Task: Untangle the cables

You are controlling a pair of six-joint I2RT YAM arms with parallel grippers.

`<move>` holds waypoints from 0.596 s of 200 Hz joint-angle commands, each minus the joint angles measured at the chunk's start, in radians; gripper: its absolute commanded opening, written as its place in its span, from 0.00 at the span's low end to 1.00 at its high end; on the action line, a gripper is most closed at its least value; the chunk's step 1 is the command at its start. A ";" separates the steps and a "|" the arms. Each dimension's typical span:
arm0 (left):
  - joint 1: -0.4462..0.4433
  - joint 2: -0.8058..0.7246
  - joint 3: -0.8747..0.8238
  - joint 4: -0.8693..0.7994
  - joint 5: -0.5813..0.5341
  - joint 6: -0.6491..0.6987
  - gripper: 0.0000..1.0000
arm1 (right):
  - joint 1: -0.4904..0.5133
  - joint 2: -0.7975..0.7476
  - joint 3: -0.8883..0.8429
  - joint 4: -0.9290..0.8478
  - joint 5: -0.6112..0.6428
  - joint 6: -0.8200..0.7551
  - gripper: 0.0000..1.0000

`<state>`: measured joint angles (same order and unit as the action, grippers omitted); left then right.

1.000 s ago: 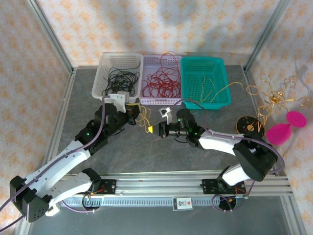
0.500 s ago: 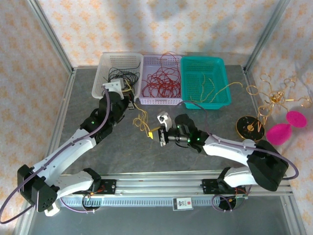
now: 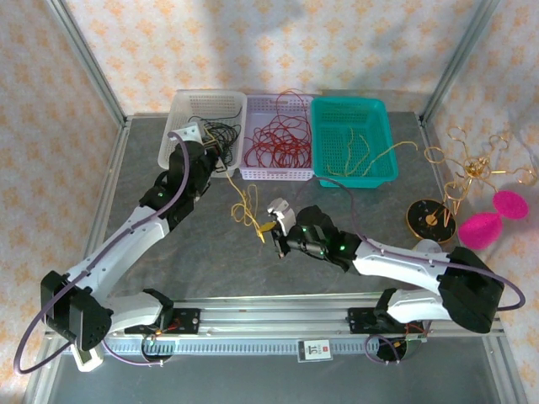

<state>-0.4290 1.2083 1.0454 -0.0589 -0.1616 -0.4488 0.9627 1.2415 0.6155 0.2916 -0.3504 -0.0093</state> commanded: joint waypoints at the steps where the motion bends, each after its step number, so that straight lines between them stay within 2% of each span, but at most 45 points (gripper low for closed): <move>1: 0.037 0.005 0.067 0.049 -0.067 -0.013 0.00 | 0.042 -0.010 -0.006 -0.086 0.123 -0.041 0.00; 39: 0.047 0.009 0.106 0.037 -0.050 -0.006 0.00 | 0.062 -0.039 -0.040 -0.076 0.352 -0.029 0.00; 53: 0.048 -0.009 0.089 0.076 0.031 0.008 0.00 | 0.062 -0.054 -0.058 -0.063 0.391 -0.029 0.00; 66: 0.047 -0.032 0.067 0.103 0.121 0.013 0.00 | 0.062 -0.082 -0.077 -0.043 0.367 -0.034 0.00; 81: 0.048 -0.058 0.035 0.125 0.217 0.016 0.00 | 0.062 -0.098 -0.096 -0.034 0.313 -0.017 0.13; 101: 0.046 -0.095 -0.014 0.165 0.340 0.015 0.00 | 0.060 -0.104 -0.128 -0.019 0.233 0.039 0.36; 119: 0.044 -0.124 -0.059 0.193 0.422 0.029 0.00 | 0.050 -0.117 -0.153 -0.007 0.123 0.099 0.45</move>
<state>-0.3893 1.1309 1.0378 0.0319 0.0967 -0.4446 1.0164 1.1488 0.4953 0.2939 -0.0978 0.0132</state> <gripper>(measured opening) 0.072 0.418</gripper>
